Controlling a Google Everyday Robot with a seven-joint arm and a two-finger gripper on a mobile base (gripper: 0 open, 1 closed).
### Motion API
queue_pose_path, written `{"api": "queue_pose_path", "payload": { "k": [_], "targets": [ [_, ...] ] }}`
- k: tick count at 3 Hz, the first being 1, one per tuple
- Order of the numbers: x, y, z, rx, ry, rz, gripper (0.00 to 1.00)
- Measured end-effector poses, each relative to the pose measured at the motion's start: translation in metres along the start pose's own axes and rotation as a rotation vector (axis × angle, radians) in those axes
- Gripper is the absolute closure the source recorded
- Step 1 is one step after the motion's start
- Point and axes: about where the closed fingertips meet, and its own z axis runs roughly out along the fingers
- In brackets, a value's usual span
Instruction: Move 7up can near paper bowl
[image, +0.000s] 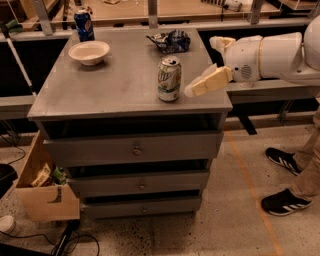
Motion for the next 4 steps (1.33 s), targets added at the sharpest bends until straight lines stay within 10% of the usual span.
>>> {"api": "queue_pose_path", "payload": {
  "k": [3,4],
  "targets": [
    [0.016,-0.036,0.078,0.01,-0.156,0.127,0.0],
    [0.021,-0.039,0.091,0.011,-0.231,0.155,0.17]
  ]
}}
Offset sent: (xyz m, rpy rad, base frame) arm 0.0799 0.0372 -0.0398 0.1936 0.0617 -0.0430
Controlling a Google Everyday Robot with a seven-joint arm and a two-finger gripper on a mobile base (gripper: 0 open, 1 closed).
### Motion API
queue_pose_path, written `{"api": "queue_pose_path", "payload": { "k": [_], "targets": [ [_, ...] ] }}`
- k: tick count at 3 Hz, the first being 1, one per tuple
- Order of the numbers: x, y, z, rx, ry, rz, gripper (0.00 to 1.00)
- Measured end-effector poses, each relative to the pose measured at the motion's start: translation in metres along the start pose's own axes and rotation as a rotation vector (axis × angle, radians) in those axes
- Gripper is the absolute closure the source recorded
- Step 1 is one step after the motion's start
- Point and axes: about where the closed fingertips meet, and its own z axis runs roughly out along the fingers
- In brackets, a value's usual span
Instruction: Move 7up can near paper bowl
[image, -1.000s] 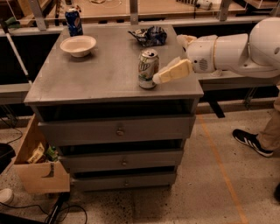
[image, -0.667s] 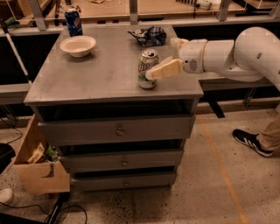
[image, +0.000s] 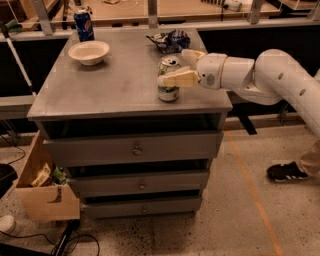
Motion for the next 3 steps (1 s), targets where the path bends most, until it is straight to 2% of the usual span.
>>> {"api": "queue_pose_path", "payload": {
  "k": [1,3],
  "targets": [
    [-0.0017,0.0028,0.0098,-0.005,-0.052,-0.001,0.41],
    [-0.0032,0.0065,0.0148,-0.015,-0.053,-0.003,0.87]
  ]
}}
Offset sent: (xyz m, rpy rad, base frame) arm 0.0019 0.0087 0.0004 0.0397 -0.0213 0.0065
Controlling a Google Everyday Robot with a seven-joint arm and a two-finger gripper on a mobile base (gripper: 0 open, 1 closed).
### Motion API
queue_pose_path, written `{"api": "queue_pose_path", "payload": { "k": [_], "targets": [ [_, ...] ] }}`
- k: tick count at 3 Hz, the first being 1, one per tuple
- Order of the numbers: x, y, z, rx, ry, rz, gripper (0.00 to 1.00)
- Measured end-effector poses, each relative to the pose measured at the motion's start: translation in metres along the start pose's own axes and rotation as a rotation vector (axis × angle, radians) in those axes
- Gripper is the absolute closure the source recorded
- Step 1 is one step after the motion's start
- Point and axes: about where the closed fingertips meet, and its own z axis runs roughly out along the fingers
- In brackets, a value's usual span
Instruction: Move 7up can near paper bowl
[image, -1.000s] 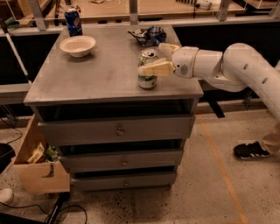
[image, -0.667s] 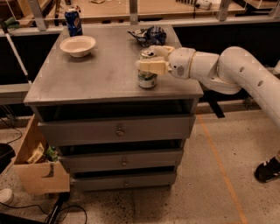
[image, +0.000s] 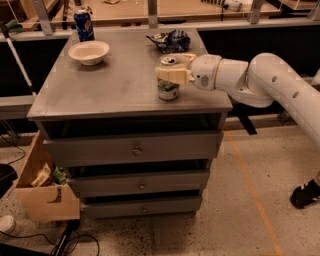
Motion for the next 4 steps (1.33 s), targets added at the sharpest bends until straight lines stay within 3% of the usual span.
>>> {"api": "queue_pose_path", "payload": {
  "k": [1,3,4],
  "targets": [
    [0.0,0.002,0.002,-0.005,-0.001,0.0,1.0],
    [-0.004,-0.006,0.005,0.0,-0.028,0.007,1.0],
    [-0.024,-0.029,0.004,0.032,-0.066,0.027,1.0]
  ]
}}
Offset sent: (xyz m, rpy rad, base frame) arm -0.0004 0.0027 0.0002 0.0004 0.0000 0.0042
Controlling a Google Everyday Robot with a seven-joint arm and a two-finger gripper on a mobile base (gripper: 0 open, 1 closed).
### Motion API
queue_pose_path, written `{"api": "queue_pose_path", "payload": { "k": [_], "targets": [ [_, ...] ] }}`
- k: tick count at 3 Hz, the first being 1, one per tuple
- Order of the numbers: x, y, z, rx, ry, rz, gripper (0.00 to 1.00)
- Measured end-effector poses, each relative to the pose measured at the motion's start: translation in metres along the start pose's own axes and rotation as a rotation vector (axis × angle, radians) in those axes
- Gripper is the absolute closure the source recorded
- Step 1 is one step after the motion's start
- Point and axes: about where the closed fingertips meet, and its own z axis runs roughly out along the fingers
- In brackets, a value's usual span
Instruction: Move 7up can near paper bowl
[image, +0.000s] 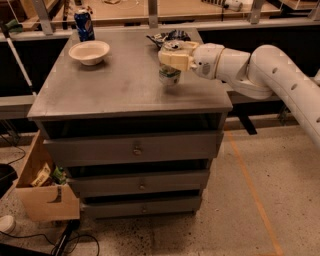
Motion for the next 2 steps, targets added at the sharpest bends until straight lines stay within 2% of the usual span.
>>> {"api": "queue_pose_path", "payload": {
  "k": [1,2],
  "targets": [
    [-0.016,-0.034,0.009,0.024,-0.026,0.026,1.0],
    [-0.029,-0.07,0.033,0.041,-0.023,0.039,1.0]
  ]
}}
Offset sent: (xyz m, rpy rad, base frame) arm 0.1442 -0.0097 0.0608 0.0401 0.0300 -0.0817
